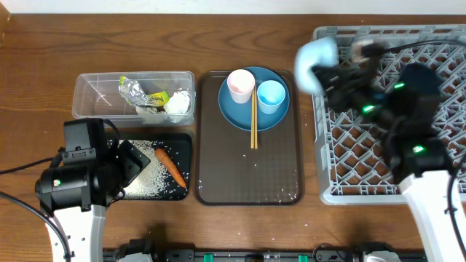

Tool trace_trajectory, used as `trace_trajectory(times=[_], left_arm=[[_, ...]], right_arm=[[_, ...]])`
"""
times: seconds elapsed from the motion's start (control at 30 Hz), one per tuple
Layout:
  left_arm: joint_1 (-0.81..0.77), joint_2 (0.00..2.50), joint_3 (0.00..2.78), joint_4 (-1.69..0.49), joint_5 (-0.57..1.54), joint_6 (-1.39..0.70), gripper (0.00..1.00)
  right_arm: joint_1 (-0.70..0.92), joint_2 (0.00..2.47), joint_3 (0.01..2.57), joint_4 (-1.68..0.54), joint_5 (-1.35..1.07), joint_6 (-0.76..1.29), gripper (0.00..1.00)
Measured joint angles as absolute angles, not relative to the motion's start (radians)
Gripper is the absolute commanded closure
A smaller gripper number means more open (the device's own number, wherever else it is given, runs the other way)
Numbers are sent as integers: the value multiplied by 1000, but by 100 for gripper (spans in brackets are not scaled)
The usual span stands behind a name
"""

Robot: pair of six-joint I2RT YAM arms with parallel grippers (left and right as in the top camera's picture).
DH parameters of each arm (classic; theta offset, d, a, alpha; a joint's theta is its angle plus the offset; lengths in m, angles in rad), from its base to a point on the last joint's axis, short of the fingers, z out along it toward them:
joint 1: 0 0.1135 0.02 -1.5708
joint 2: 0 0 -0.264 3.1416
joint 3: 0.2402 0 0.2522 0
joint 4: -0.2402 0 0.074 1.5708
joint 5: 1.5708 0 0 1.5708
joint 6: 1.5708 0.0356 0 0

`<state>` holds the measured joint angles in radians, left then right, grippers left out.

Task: Sort waste into correct bins and load items into the dishwasher rack
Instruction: 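Lift the bowl with the right gripper and carry it to the rack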

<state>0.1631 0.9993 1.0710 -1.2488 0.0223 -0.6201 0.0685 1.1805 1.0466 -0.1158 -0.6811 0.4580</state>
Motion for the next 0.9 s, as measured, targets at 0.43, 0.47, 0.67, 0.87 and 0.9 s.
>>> trace_trajectory(times=[0.43, 0.47, 0.67, 0.87, 0.9], left_arm=[[163, 1000, 1066, -1249, 22, -620, 2], [163, 1000, 1066, -1249, 22, -620, 2], [163, 1000, 1066, -1248, 22, -620, 2], [163, 1000, 1066, -1248, 22, -620, 2], [163, 1000, 1066, -1248, 22, -620, 2]], right_arm=[[-247, 1528, 1052, 414, -749, 544, 99], [-247, 1560, 1052, 447, -750, 558, 99], [-247, 1735, 1052, 657, -756, 640, 99], [-247, 1900, 1052, 912, -760, 733, 99], [-247, 1927, 1053, 954, -760, 754, 99]])
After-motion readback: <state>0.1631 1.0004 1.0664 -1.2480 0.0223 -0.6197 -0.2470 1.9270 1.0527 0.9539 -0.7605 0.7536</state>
